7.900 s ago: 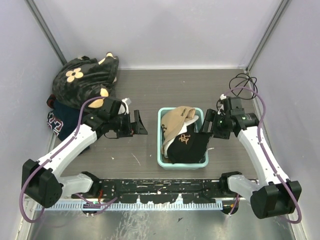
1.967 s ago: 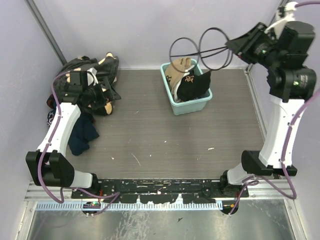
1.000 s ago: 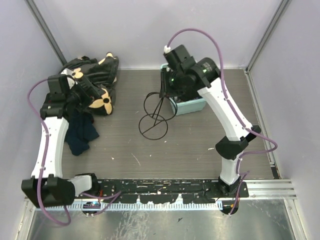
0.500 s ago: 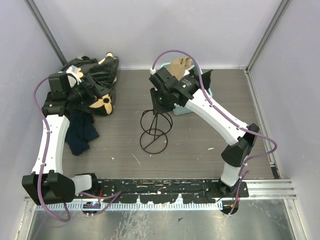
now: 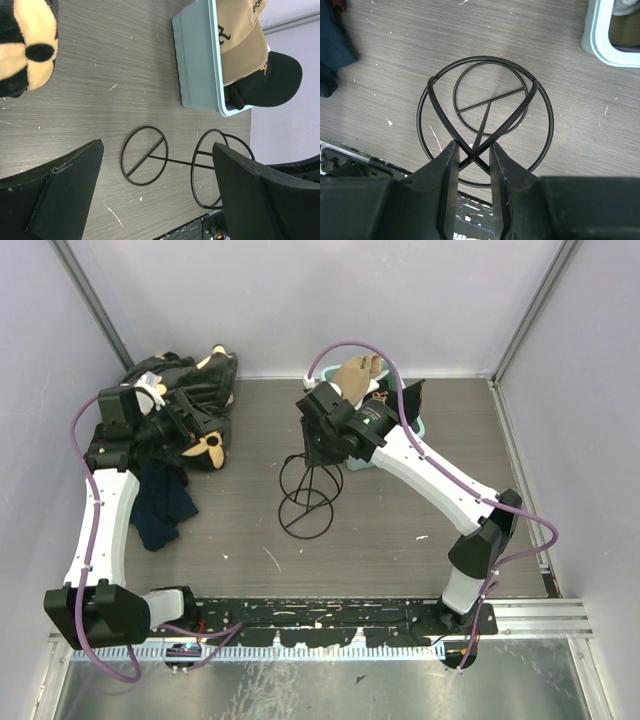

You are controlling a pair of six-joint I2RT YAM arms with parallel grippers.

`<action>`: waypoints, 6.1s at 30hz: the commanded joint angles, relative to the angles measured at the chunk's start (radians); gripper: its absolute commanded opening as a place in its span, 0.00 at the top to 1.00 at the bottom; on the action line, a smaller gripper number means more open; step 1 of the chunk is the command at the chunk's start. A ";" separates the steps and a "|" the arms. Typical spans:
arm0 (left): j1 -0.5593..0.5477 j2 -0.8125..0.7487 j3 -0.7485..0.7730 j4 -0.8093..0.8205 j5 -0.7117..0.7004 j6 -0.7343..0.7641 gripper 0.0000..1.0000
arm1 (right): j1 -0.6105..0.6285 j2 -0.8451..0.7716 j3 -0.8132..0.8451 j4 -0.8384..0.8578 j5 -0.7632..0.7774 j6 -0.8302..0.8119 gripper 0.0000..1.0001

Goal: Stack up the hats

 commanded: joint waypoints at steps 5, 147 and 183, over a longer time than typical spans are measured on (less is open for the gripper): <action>0.002 -0.001 0.007 -0.011 0.046 0.011 0.02 | 0.033 -0.094 0.018 0.077 0.082 0.035 0.76; 0.064 -0.095 -0.309 0.227 0.211 -0.130 0.02 | -0.658 -0.710 -1.216 1.282 -0.887 0.581 0.99; 0.064 -0.069 -0.462 0.291 0.262 -0.122 0.01 | -0.684 -0.701 -1.160 0.840 -0.716 0.161 0.35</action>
